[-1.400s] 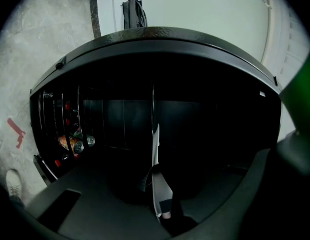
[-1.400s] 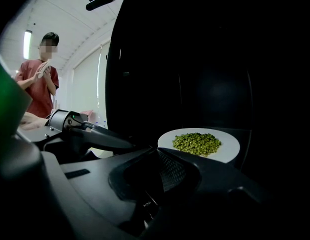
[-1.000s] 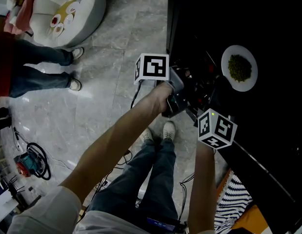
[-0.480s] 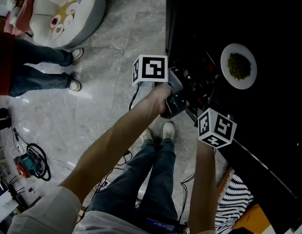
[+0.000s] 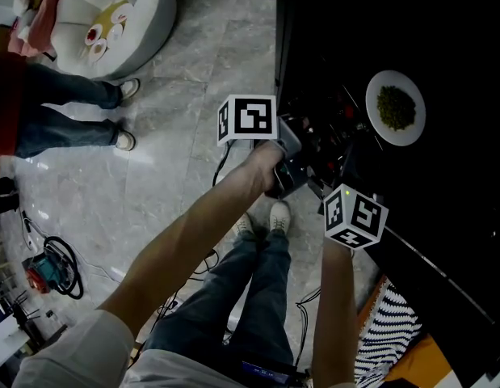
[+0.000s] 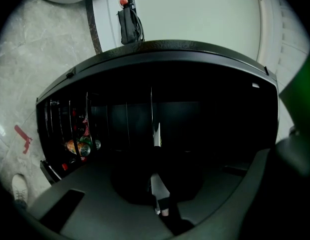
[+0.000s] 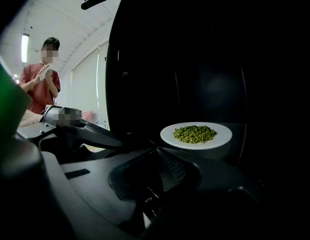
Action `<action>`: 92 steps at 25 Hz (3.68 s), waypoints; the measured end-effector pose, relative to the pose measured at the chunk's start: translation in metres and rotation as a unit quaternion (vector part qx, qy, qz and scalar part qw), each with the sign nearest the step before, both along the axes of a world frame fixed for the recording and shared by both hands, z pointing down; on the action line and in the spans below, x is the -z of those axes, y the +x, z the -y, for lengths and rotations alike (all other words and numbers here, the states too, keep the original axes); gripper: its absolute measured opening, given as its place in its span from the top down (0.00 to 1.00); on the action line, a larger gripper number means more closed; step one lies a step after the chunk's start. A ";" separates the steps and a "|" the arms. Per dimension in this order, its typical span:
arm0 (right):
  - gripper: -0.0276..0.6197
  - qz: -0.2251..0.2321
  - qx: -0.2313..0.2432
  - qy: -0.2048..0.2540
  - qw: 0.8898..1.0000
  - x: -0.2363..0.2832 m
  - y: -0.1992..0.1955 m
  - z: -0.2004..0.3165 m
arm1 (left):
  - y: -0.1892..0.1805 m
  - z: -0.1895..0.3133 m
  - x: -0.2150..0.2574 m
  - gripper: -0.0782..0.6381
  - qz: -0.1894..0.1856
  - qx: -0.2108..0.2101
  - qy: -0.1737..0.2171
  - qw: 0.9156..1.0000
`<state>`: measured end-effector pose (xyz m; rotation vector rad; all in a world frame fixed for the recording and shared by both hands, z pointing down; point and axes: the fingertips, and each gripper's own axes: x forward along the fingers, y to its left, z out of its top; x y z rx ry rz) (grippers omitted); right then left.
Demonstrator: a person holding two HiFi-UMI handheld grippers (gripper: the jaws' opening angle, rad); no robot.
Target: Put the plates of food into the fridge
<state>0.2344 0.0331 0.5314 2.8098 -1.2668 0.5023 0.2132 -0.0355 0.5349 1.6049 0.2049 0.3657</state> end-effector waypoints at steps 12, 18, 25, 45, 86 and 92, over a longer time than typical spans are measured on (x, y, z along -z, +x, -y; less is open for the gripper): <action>0.94 0.009 0.048 0.011 0.999 0.003 -0.025 0.012 | -0.031 0.036 0.009 0.88 -0.028 0.091 0.059 0.994; 0.94 0.008 0.077 0.026 0.997 0.011 -0.038 0.025 | -0.061 0.064 0.039 0.88 -0.080 0.157 0.125 0.976; 0.94 0.009 0.144 0.025 0.989 0.021 -0.064 0.043 | -0.083 0.078 0.046 0.88 -0.088 0.184 0.163 0.965; 0.94 -0.017 0.213 -0.001 0.977 0.072 -0.094 0.048 | -0.196 0.116 0.074 0.88 -0.013 0.330 0.277 0.902; 0.94 -0.075 0.328 -0.013 0.942 0.232 -0.143 0.044 | -0.334 0.095 0.248 0.88 0.111 0.322 0.613 0.713; 0.94 -0.075 0.345 -0.007 0.935 0.251 -0.157 0.044 | -0.342 0.085 0.265 0.88 0.110 0.320 0.623 0.705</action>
